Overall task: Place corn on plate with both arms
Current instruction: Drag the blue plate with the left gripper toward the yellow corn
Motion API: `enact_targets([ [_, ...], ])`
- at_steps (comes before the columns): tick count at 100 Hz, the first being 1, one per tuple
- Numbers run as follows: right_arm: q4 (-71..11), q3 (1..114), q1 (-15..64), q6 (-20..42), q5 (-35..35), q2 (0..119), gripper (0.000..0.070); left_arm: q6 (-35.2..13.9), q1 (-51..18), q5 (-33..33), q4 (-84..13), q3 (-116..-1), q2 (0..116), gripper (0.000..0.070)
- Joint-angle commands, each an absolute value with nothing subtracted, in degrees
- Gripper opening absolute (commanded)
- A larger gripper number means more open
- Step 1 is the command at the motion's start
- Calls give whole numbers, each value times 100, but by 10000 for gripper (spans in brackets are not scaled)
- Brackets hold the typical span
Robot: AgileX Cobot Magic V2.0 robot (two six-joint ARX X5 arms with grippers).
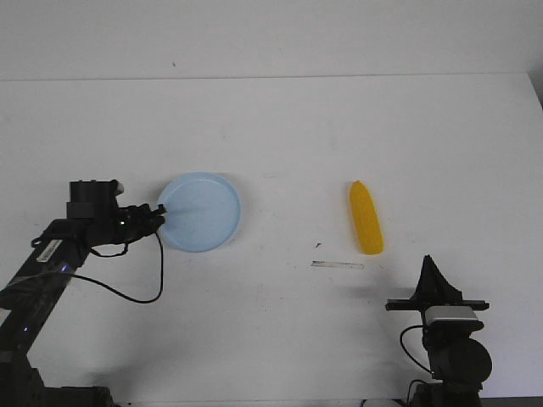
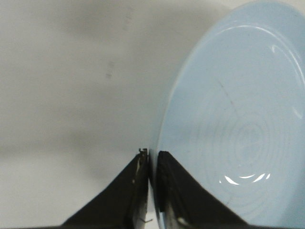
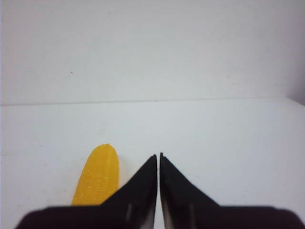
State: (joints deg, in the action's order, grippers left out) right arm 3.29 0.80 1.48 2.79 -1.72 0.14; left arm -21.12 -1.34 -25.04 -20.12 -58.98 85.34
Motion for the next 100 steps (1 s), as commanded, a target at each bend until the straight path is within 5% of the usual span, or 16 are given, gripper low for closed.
enact_targets([
  [1, 397, 73, 154, 292, -191, 5, 10, -2349, -506, -2536, -1822, -6003, 8641, 1],
  [32, 397, 73, 154, 292, -191, 5, 10, -2652, -2073, -1883, -993, -6003, 8718, 1],
  [88, 397, 73, 154, 292, -191, 5, 10, -3096, -2408, -1975, -836, -6005, 9751, 6],
  [100, 397, 73, 154, 292, -191, 5, 10, -3096, -2436, -1979, -722, -6007, 9765, 142],
])
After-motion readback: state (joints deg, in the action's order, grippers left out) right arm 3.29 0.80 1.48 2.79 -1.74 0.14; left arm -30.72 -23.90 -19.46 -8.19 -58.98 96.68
